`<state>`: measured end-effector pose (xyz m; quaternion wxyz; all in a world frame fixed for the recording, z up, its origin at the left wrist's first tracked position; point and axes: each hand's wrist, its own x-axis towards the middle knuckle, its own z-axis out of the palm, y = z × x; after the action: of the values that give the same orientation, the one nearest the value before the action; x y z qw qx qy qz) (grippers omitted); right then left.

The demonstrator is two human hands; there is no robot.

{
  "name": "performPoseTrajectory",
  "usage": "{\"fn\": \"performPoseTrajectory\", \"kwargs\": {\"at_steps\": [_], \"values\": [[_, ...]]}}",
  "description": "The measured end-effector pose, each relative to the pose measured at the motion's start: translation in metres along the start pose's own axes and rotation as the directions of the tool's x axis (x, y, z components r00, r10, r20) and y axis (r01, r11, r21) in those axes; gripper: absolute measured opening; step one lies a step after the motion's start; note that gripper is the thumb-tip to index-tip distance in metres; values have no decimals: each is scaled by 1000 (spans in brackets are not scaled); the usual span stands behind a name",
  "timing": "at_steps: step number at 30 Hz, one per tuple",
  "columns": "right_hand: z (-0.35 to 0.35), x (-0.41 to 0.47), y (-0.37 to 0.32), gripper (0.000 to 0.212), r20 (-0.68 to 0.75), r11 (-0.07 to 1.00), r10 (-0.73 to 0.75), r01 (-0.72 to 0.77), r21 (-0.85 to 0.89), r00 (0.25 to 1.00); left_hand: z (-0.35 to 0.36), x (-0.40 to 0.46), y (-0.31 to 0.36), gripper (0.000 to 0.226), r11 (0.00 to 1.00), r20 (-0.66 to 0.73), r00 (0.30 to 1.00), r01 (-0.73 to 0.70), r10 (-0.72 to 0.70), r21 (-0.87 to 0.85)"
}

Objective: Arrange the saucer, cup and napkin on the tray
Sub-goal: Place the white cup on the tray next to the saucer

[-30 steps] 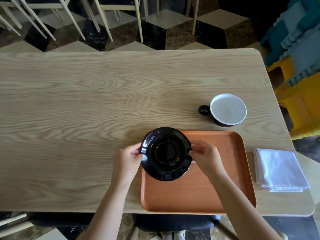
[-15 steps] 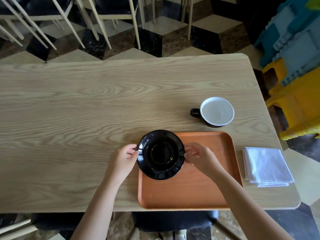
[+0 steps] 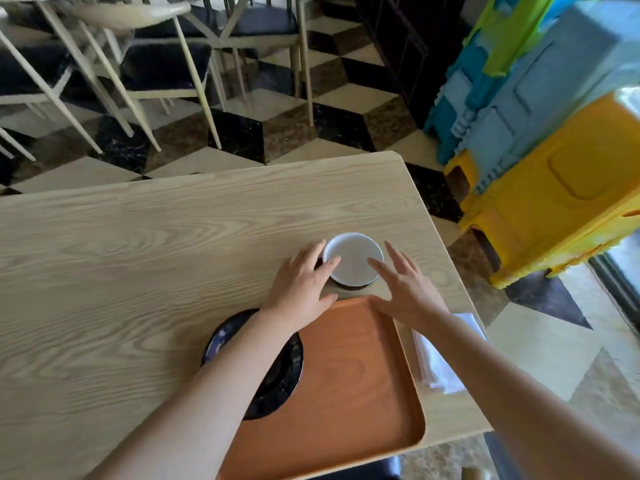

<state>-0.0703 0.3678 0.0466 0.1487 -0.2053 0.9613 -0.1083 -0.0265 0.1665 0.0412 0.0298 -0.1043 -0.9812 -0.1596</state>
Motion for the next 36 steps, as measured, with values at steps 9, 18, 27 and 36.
{"fn": "performPoseTrajectory", "kwargs": {"at_steps": [9,18,27,36], "values": [[4,17,11,66,-51,988,-48,55,147,998,29,20,-9,52,989,27,989,144,-143,-28],[1,7,3,57,-187,960,-46,95,264,981,30,6,-14,52,986,-138,987,62,-84,-153],[17,-37,-9,85,-294,751,45,162,640,955,3,-44,6,48,991,-324,945,2,-44,-130],[41,-71,-11,93,-250,750,33,141,646,968,22,-88,17,44,974,-225,967,75,-123,-212]]}}
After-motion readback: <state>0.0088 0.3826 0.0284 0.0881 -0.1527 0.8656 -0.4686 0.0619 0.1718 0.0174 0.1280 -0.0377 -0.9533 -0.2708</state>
